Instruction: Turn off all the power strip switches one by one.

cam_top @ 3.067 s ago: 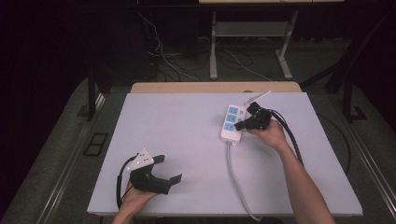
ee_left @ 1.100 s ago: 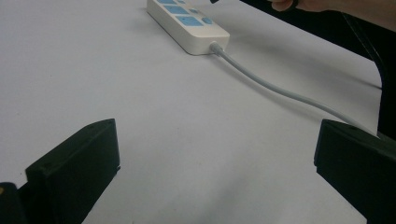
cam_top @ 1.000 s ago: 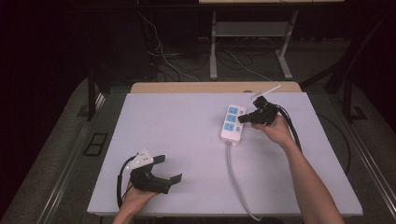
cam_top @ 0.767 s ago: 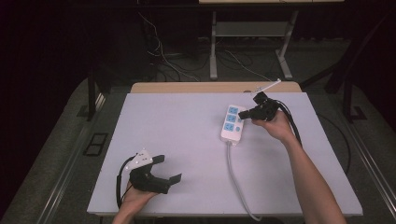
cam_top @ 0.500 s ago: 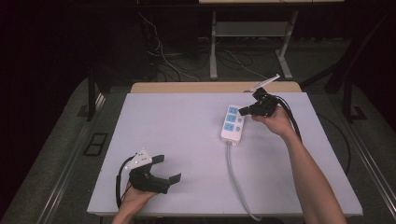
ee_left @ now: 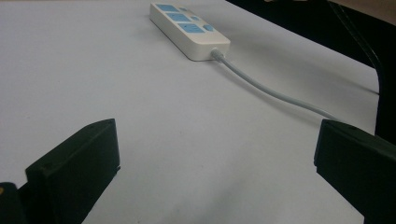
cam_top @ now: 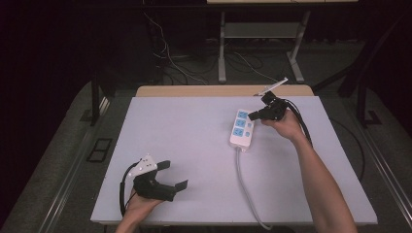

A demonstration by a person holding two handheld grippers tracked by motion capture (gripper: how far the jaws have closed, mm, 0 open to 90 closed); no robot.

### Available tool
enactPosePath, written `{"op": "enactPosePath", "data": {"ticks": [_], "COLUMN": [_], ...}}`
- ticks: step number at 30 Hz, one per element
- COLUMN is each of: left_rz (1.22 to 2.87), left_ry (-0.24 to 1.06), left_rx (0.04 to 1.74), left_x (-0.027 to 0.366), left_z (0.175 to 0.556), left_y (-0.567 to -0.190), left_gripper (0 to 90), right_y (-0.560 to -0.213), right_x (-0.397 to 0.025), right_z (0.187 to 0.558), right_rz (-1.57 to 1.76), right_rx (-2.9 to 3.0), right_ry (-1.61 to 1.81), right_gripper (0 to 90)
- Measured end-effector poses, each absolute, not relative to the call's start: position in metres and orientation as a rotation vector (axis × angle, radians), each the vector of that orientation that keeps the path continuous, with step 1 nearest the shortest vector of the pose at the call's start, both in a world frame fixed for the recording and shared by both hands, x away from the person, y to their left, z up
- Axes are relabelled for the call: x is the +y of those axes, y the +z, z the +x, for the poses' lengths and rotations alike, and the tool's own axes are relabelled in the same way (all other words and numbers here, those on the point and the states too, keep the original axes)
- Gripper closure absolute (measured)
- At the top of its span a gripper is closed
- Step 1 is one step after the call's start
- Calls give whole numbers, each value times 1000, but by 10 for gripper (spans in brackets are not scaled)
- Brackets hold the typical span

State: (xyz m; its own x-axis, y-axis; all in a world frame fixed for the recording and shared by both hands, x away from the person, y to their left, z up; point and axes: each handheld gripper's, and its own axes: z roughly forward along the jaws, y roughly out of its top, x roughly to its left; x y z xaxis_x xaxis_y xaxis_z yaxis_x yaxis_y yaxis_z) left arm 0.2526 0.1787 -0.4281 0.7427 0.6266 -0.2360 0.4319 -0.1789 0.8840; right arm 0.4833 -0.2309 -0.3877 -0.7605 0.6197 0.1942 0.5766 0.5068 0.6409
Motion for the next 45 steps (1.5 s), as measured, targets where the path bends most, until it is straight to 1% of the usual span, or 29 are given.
{"op": "enactPosePath", "data": {"ticks": [13, 30, 45], "left_rz": [1826, 1829, 1839], "left_ry": [213, 212, 212], "left_rx": [830, 827, 820], "left_x": [178, 179, 177], "left_z": [253, 254, 253], "left_y": [-429, -429, -430], "left_gripper": [0, 0, 0], "right_y": [-398, -415, -420], "right_x": [-238, -224, -228], "right_z": [489, 491, 485], "right_rz": [1098, 1143, 1146], "right_rx": [2681, 2703, 2649], "right_ry": [1083, 1026, 1094], "right_gripper": [900, 900, 900]}}
